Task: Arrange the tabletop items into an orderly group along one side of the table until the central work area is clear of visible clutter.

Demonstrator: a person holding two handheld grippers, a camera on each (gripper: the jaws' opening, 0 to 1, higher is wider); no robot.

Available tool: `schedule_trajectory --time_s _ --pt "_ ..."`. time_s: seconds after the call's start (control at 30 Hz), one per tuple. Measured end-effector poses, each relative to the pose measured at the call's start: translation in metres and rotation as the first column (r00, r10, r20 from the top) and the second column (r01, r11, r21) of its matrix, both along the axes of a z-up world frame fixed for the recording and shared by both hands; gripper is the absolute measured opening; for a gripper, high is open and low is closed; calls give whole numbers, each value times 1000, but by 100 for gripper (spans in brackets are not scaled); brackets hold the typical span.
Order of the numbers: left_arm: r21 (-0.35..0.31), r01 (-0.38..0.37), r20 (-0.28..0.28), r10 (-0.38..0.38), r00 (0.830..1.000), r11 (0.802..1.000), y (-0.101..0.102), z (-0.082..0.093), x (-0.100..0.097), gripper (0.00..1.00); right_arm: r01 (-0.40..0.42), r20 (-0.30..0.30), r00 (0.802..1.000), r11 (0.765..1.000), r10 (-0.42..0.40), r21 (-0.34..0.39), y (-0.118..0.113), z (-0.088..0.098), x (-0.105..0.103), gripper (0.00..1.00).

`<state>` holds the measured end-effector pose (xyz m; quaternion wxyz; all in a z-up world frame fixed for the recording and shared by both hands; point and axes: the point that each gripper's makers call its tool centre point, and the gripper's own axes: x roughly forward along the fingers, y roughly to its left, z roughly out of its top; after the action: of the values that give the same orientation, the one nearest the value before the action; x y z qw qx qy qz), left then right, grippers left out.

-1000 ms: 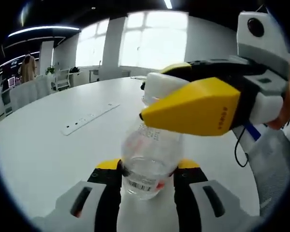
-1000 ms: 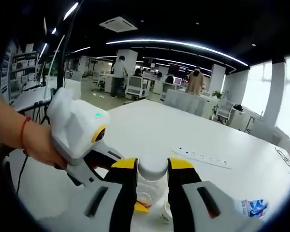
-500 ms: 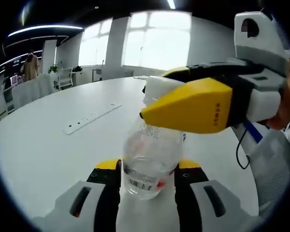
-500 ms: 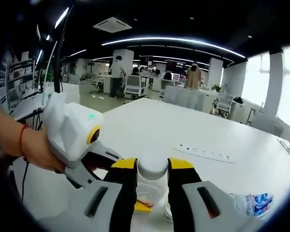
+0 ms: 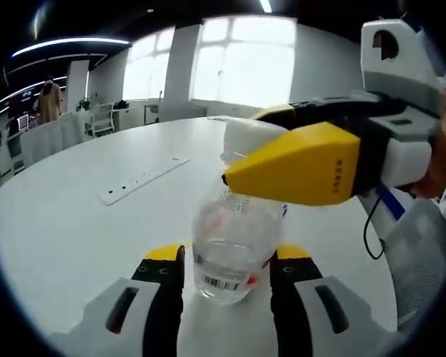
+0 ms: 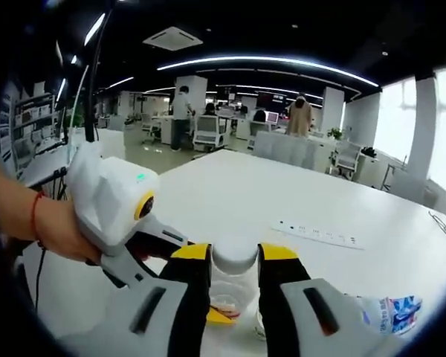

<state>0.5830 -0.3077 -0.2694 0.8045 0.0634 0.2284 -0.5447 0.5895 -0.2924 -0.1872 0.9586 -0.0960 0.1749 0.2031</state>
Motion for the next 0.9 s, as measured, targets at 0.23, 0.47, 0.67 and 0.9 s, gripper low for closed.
schedule_trajectory --time_s 0.23,0.47,0.67,0.9 --pt "2 -4 -1 4 1000 1000 3 -1 1 46 -5 0 1000 1000 5 4 -1 1 0 25" --pt "5 -4 -1 4 1000 1000 5 -1 2 46 -16 8 1000 1000 16 9 -2 8 -2 26" --pt "13 -7 -1 7 1000 1000 8 -1 1 46 -20 26 999 1000 20 19 -5 17 -7 25" --pt "25 -17 0 17 1000 1000 16 -1 1 45 -21 52 998 999 19 35 -14 30 -13 24"
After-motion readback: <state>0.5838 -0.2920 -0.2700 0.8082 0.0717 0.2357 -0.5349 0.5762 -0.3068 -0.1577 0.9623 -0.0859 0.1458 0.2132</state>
